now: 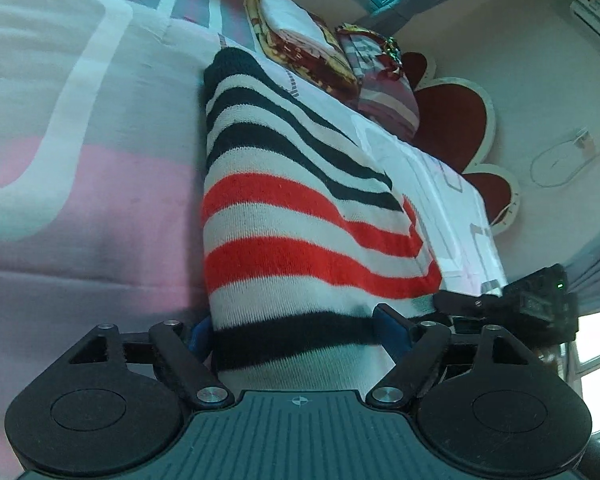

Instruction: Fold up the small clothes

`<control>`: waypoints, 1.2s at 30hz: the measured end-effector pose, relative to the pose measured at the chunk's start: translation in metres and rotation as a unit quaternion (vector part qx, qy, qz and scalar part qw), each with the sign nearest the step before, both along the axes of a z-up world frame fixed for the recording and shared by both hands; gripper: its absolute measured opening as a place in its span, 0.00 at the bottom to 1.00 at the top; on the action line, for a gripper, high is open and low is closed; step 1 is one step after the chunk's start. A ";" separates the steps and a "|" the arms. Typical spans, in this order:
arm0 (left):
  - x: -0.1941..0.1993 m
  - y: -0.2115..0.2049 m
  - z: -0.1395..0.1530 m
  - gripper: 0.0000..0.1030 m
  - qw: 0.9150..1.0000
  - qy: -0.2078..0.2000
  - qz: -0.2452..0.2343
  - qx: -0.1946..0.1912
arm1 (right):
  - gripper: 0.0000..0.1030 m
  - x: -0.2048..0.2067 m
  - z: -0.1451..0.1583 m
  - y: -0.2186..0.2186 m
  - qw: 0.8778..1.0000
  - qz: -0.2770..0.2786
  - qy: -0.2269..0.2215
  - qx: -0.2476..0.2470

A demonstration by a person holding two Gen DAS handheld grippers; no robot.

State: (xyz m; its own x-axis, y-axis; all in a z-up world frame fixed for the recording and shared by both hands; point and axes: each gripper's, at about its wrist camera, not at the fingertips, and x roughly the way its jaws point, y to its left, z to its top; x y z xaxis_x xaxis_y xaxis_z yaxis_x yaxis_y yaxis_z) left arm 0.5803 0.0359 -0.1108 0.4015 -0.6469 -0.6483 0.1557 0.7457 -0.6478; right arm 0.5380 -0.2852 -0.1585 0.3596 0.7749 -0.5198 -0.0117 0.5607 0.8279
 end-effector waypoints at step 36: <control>-0.046 -0.049 0.083 0.51 0.991 -0.112 -0.039 0.062 | 0.33 -0.048 0.065 0.006 0.992 -0.020 -0.117 -0.033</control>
